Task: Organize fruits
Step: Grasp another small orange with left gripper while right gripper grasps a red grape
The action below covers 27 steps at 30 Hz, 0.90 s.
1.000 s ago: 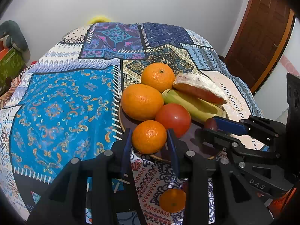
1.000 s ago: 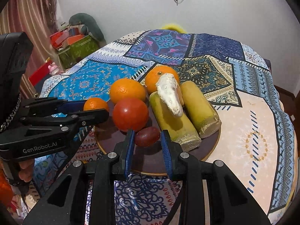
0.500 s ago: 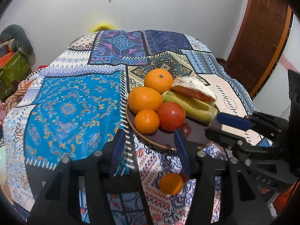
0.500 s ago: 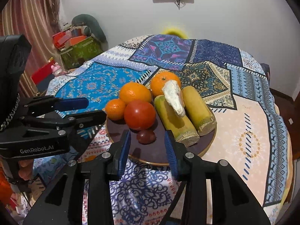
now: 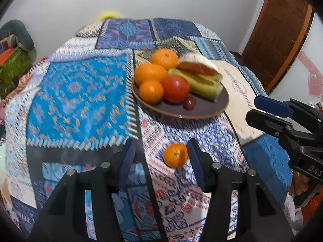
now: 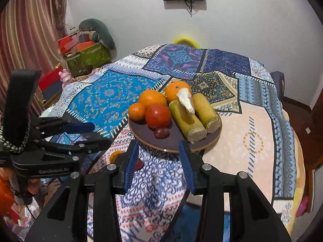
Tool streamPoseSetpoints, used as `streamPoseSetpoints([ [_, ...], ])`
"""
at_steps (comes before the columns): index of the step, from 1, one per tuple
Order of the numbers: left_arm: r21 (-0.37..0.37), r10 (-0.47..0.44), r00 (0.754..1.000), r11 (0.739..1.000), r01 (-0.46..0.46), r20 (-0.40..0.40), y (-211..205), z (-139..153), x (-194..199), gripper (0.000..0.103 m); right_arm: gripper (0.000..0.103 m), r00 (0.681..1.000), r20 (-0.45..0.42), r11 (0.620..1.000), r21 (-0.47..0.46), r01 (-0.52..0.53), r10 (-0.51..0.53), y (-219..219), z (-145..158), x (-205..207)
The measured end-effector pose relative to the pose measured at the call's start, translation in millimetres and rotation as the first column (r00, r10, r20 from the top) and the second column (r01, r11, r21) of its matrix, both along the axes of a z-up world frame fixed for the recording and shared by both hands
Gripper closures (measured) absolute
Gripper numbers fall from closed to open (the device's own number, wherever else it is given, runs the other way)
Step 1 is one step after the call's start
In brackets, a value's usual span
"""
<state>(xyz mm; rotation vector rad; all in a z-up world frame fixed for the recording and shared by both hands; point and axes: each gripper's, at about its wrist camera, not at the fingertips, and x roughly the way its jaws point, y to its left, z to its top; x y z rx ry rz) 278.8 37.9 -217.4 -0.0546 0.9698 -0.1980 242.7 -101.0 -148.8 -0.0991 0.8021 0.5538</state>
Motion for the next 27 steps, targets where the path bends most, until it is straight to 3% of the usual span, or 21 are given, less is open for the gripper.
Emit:
streamPoseSetpoints([
  [12,-0.008,-0.039,0.997,0.999,0.038,-0.069,-19.9,-29.6,1.8,0.063,0.065,0.997,-0.074,1.000,-0.020,-0.020,0.019,-1.9,-32.3,-12.9],
  [14,-0.014,-0.035,0.997,0.999,0.034,-0.075,-19.8,-32.7,4.2,0.071,0.065,0.997,-0.075,1.000,-0.012,-0.021,0.020,-1.8,-33.8,-13.5],
  [27,-0.021,0.021,1.000,1.000,-0.021,-0.004,15.9,-17.7,-5.9,0.073,0.065,0.987,-0.137,0.996,-0.009,-0.084,0.082,29.4,-60.6,-6.5],
])
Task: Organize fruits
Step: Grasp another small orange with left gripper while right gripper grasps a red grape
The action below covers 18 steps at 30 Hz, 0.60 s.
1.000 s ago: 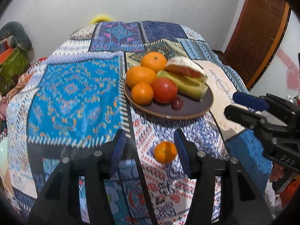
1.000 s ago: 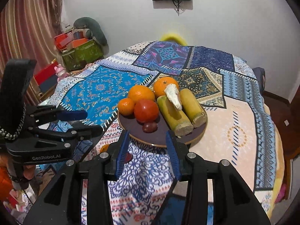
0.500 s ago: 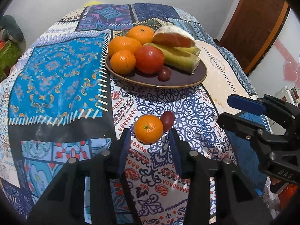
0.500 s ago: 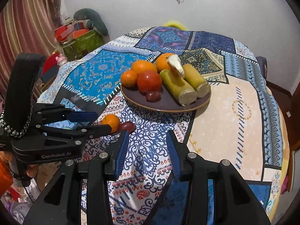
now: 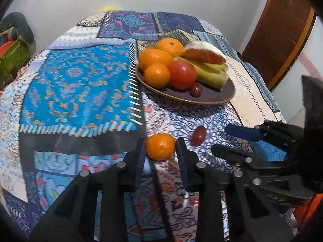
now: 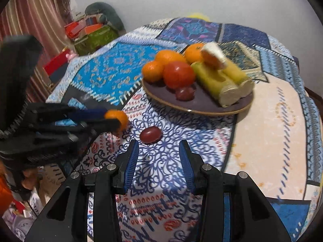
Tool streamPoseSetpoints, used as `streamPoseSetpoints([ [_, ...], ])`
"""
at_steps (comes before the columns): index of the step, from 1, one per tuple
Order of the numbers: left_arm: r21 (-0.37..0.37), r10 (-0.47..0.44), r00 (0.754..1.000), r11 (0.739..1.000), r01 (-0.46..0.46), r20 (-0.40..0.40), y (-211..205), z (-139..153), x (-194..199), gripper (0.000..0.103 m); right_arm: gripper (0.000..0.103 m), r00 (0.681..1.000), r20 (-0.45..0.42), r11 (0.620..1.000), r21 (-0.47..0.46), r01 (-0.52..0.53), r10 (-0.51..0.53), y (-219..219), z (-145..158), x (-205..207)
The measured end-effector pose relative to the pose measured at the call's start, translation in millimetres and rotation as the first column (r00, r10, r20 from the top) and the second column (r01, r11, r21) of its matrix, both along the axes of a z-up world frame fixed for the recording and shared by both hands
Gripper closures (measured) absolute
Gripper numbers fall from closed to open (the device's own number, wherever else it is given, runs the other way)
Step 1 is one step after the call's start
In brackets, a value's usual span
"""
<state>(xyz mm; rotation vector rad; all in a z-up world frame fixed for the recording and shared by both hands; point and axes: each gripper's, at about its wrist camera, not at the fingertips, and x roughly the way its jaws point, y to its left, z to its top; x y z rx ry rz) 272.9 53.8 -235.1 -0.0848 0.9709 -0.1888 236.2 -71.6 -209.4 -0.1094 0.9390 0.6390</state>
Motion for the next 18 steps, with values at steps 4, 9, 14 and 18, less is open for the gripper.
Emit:
streamPoseSetpoints([
  [4,-0.008,0.007,1.000,1.000,-0.007,0.009,10.3,1.8,-1.5,0.073,0.065,1.000,-0.010,1.000,-0.014,-0.020,0.020,10.3,-7.3,3.8],
  [9,-0.009,0.003,1.000,1.000,-0.003,0.015,12.5,-0.9,-1.8,0.073,0.067,0.999,0.013,0.998,-0.059,-0.033,0.034,25.1,-11.9,5.8],
  [14,-0.008,-0.001,1.000,1.000,0.001,0.020,8.9,-1.4,0.1,0.073,0.077,0.999,0.025,0.996,-0.085,-0.026,0.028,28.9,-14.3,10.4],
  [18,-0.009,-0.006,1.000,1.000,0.006,0.019,6.1,0.1,1.3,0.073,0.078,0.999,0.025,0.998,-0.065,-0.021,0.022,23.9,-11.5,10.8],
])
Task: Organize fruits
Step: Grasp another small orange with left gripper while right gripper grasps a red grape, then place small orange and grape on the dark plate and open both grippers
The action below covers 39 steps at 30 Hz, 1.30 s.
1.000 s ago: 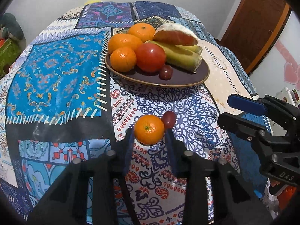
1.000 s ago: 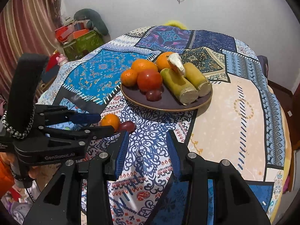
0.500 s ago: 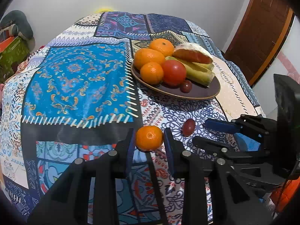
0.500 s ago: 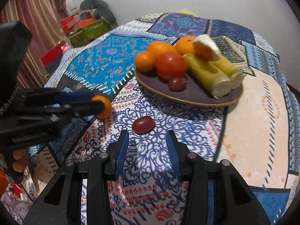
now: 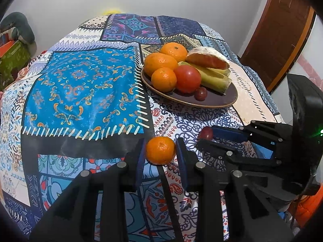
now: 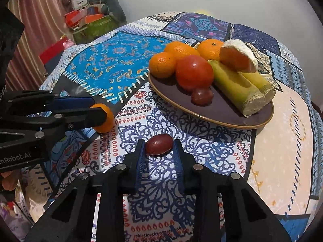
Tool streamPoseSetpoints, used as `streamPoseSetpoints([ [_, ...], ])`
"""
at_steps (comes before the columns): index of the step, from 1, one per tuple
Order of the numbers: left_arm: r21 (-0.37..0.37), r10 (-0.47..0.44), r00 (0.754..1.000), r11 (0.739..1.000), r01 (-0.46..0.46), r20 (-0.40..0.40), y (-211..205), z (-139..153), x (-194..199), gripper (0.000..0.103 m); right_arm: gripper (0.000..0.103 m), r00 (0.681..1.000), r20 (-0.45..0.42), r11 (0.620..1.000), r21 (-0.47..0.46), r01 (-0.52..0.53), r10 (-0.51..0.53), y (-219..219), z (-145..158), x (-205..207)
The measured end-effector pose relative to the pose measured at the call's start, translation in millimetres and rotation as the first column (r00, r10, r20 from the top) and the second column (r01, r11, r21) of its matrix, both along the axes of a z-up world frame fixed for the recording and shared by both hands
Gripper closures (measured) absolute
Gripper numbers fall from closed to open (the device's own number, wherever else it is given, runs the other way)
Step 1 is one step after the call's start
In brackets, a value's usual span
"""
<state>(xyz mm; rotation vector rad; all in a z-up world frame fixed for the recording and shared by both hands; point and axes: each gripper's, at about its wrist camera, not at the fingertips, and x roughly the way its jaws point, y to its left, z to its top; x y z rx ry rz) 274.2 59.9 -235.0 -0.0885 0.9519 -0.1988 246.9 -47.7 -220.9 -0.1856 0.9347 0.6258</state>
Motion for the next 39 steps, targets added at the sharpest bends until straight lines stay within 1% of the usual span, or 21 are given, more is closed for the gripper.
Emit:
streamPoseSetpoints([
  [5,0.001,-0.008,1.000,1.000,0.008,0.011,-6.1,7.7,1.2,0.074,0.078,1.000,0.014,0.999,0.033,0.025,-0.026,-11.1,10.4,-1.2],
  [13,0.006,-0.033,0.997,0.999,0.033,0.068,-25.5,33.8,4.6,0.074,0.078,0.994,0.066,0.994,0.075,0.079,-0.084,-38.7,37.3,-0.9],
  [14,0.008,-0.037,0.996,0.999,0.036,0.075,-28.0,36.8,5.5,0.075,0.078,0.993,0.076,0.993,0.081,0.087,-0.094,-43.3,41.6,-0.3],
  [16,0.007,-0.045,0.995,0.999,0.045,0.089,-32.9,42.6,8.4,0.083,0.078,0.990,0.087,0.991,0.089,0.099,-0.107,-49.8,47.0,0.7],
  [21,0.012,-0.051,0.993,0.999,0.050,0.109,-41.1,50.6,18.1,0.083,0.078,0.984,0.107,0.985,0.117,0.128,-0.141,-62.6,56.4,6.7],
  [24,0.010,-0.047,0.995,0.999,0.047,0.085,-40.5,44.1,21.2,0.082,0.078,0.983,0.103,0.982,0.125,0.139,-0.152,-66.7,55.0,10.2],
  [26,0.015,-0.050,0.998,0.999,0.050,0.044,-40.7,31.9,25.5,0.074,0.078,0.984,0.097,0.982,0.128,0.140,-0.153,-68.4,51.8,10.5],
  [29,0.020,-0.057,0.998,0.998,0.057,-0.013,-41.7,11.8,31.3,0.067,0.078,0.986,0.080,0.982,0.131,0.137,-0.148,-70.0,47.1,11.4],
  [32,0.027,-0.054,0.997,0.998,0.055,-0.058,-42.6,-7.3,37.5,0.065,0.078,0.987,0.068,0.982,0.133,0.134,-0.143,-69.7,42.9,13.9],
  [35,0.014,-0.054,0.995,0.998,0.056,-0.087,-45.2,-20.9,44.2,0.065,0.077,0.989,0.062,0.983,0.130,0.127,-0.136,-68.6,40.0,15.7],
  [37,-0.002,-0.054,0.994,0.999,0.055,-0.090,-46.4,-24.5,48.2,0.065,0.078,0.989,0.063,0.984,0.126,0.125,-0.133,-68.2,38.5,16.8],
  [39,0.007,-0.052,0.996,0.999,0.053,-0.078,-50.1,-25.5,50.3,0.065,0.077,0.990,0.061,0.985,0.126,0.122,-0.131,-68.3,37.4,18.4],
])
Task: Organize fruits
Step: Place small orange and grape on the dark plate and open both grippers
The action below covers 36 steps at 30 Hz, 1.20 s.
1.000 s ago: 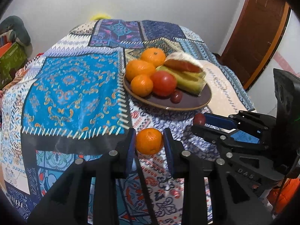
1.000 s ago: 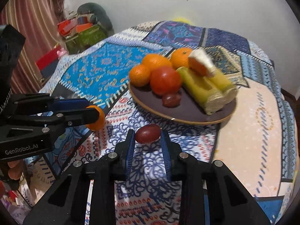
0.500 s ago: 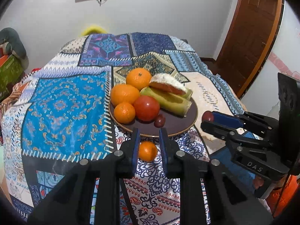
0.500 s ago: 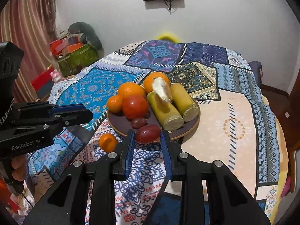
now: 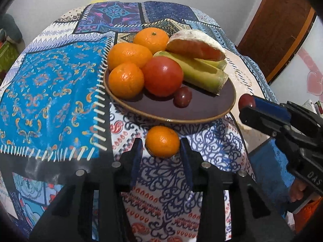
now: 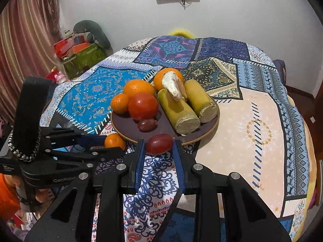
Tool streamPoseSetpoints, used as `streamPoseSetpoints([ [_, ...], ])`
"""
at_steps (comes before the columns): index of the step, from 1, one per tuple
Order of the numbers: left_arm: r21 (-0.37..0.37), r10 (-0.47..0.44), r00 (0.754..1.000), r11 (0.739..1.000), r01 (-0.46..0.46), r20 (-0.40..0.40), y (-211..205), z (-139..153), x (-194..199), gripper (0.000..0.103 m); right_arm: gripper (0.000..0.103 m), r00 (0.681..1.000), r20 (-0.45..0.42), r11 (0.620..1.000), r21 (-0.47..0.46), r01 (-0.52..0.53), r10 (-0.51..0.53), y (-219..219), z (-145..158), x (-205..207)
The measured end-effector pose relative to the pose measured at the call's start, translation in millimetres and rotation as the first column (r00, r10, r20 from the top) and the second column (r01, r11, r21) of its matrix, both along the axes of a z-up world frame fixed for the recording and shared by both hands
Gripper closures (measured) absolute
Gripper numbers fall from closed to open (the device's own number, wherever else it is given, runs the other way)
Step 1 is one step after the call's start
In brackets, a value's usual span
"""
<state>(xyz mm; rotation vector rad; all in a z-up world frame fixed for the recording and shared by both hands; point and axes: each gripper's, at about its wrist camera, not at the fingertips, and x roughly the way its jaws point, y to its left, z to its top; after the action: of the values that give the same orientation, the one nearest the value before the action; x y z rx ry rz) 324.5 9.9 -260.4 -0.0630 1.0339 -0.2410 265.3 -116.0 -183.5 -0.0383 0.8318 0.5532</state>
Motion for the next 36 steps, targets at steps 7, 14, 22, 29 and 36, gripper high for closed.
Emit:
streamPoseSetpoints([
  [7,0.011,-0.018,0.999,1.000,0.018,0.030,-2.8,8.0,-7.4,0.070,0.077,1.000,-0.002,1.000,-0.009,0.002,-0.002,-0.8,-2.8,4.8],
  [14,-0.020,0.003,0.995,1.000,-0.001,0.098,3.4,35.8,-15.6,0.070,0.077,1.000,0.001,1.000,-0.014,-0.006,0.006,4.9,-4.1,10.7],
  [22,-0.013,0.020,0.993,1.000,-0.019,0.119,1.1,39.6,-1.2,0.070,0.077,1.000,-0.008,1.000,-0.016,-0.021,0.021,12.4,-9.5,15.8],
  [29,0.000,0.014,0.993,1.000,-0.014,0.121,-2.8,38.1,7.9,0.070,0.077,1.000,-0.012,1.000,-0.017,-0.024,0.024,15.7,-12.3,20.5],
  [36,0.003,0.018,0.993,1.000,-0.018,0.113,-0.9,40.3,4.7,0.070,0.074,0.999,-0.020,0.999,-0.024,-0.027,0.027,15.3,-11.2,19.5],
])
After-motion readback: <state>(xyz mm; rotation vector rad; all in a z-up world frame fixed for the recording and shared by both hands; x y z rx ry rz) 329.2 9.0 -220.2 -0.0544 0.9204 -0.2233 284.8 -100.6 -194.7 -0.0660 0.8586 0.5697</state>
